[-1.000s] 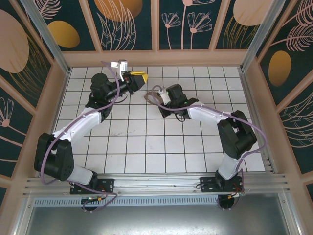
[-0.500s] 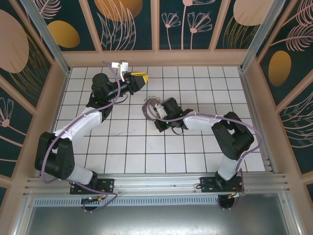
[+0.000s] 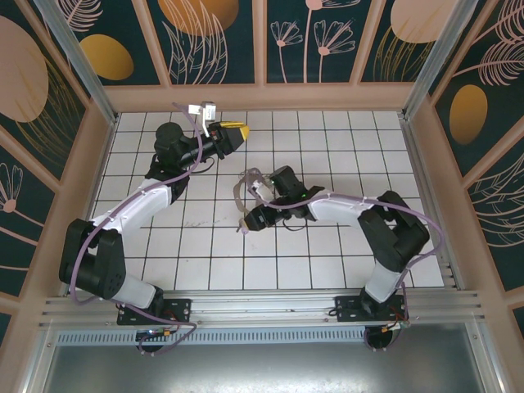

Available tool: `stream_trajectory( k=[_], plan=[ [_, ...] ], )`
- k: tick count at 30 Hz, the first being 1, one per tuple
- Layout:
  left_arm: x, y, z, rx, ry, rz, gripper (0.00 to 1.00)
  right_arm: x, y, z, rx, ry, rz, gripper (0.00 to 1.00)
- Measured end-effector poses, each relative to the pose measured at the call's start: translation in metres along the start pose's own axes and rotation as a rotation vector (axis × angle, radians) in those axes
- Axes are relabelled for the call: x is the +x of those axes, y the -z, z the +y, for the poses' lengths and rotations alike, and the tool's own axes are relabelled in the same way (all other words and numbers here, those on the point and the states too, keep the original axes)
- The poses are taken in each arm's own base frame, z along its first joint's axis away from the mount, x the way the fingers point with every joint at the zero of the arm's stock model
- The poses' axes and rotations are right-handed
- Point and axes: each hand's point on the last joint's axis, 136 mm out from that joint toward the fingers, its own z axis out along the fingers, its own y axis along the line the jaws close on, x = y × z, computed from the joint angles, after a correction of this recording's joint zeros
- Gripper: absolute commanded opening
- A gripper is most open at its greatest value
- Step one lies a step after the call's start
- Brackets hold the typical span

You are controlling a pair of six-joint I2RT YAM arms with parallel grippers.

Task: Put the keys on the keyring

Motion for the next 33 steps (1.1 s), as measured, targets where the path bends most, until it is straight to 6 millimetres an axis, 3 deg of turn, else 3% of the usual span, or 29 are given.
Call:
stream_trajectory(
  k=[4,7,9,10,14,17,20,27,30,33],
  plan=[
    [0.0,0.0,-0.001,0.003,0.007,0.001,0.43,-0.02,0.027,-0.006,0.01,-0.001,-0.087,0.51],
    [0.0,0.0,-0.001,0.002,0.001,0.001,0.66,-0.028,0.048,-0.019,0.041,-0.025,-0.142,0.56],
    [0.0,0.001,0.0,-0.008,-0.011,0.002,0.93,-0.034,0.063,-0.027,0.067,-0.039,-0.178,0.59],
    [0.0,0.002,0.001,-0.019,-0.023,0.004,0.98,-0.038,0.072,-0.032,0.084,-0.045,-0.201,0.64],
    [-0.007,0.011,0.005,-0.106,-0.061,-0.017,0.99,-0.057,0.114,-0.048,0.17,-0.048,-0.312,0.98],
    [-0.017,0.025,0.01,-0.21,-0.111,-0.07,0.99,-0.069,0.147,-0.058,0.236,-0.055,-0.396,0.99],
    [-0.021,0.052,0.021,-0.354,-0.169,-0.14,0.99,-0.08,0.177,-0.067,0.313,-0.057,-0.474,0.99],
    [-0.009,0.125,0.053,-0.703,-0.371,-0.253,0.99,-0.096,0.248,-0.1,0.557,-0.106,-0.688,0.99],
    [0.004,0.155,0.072,-0.846,-0.464,-0.282,0.99,-0.088,0.277,-0.124,0.683,-0.159,-0.797,0.99],
    [0.022,0.186,0.1,-0.994,-0.505,-0.273,0.99,-0.065,0.297,-0.158,0.834,-0.226,-0.886,0.99]
  ],
)
